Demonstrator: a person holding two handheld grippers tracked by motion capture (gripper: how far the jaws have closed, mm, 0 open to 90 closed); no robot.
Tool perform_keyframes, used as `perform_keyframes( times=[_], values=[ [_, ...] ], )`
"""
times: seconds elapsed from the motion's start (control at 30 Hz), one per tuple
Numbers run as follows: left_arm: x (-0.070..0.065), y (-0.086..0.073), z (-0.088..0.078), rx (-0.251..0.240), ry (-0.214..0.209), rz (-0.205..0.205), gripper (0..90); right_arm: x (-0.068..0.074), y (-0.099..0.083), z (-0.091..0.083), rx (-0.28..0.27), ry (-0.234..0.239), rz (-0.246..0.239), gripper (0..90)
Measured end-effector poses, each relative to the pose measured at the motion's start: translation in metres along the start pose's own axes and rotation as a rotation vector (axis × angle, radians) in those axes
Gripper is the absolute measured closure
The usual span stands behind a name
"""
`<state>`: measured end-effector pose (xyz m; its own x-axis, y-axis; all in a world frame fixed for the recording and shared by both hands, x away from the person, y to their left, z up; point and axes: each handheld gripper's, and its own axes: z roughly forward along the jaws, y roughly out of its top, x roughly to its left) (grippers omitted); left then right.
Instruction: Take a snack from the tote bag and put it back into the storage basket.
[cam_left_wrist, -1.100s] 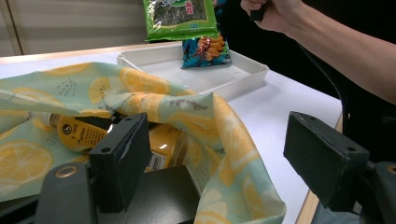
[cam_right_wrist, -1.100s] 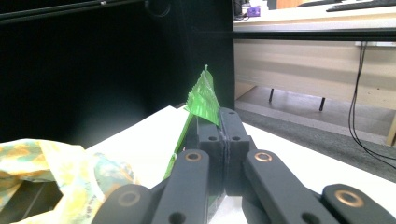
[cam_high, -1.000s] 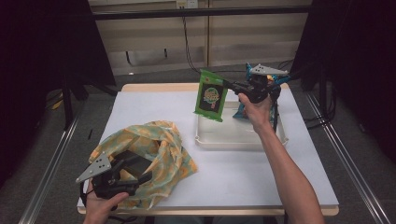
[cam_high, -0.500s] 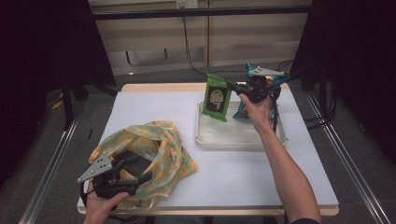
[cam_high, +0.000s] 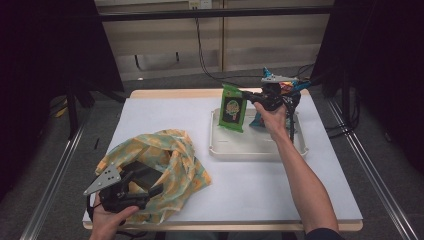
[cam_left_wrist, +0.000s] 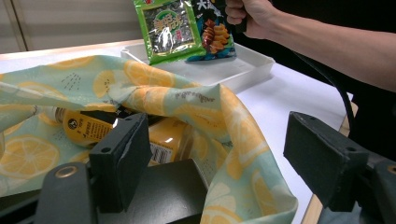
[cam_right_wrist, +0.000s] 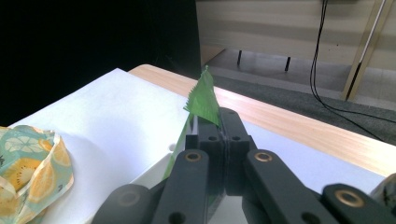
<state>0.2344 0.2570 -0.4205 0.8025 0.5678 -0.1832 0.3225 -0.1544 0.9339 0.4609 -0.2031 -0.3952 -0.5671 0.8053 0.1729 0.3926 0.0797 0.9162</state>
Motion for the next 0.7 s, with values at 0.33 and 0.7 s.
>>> perform_keyframes(
  times=[0.33, 0.7],
  values=[
    [0.001, 0.000, 0.000, -0.001, -0.004, 0.000, 22.5, -0.006, -0.006, 0.012, 0.037, -0.010, 0.002, 88.9],
    [0.002, -0.001, 0.000, -0.001, -0.003, -0.001, 22.5, -0.012, -0.006, 0.025, 0.057, -0.027, 0.000, 88.4]
  ],
)
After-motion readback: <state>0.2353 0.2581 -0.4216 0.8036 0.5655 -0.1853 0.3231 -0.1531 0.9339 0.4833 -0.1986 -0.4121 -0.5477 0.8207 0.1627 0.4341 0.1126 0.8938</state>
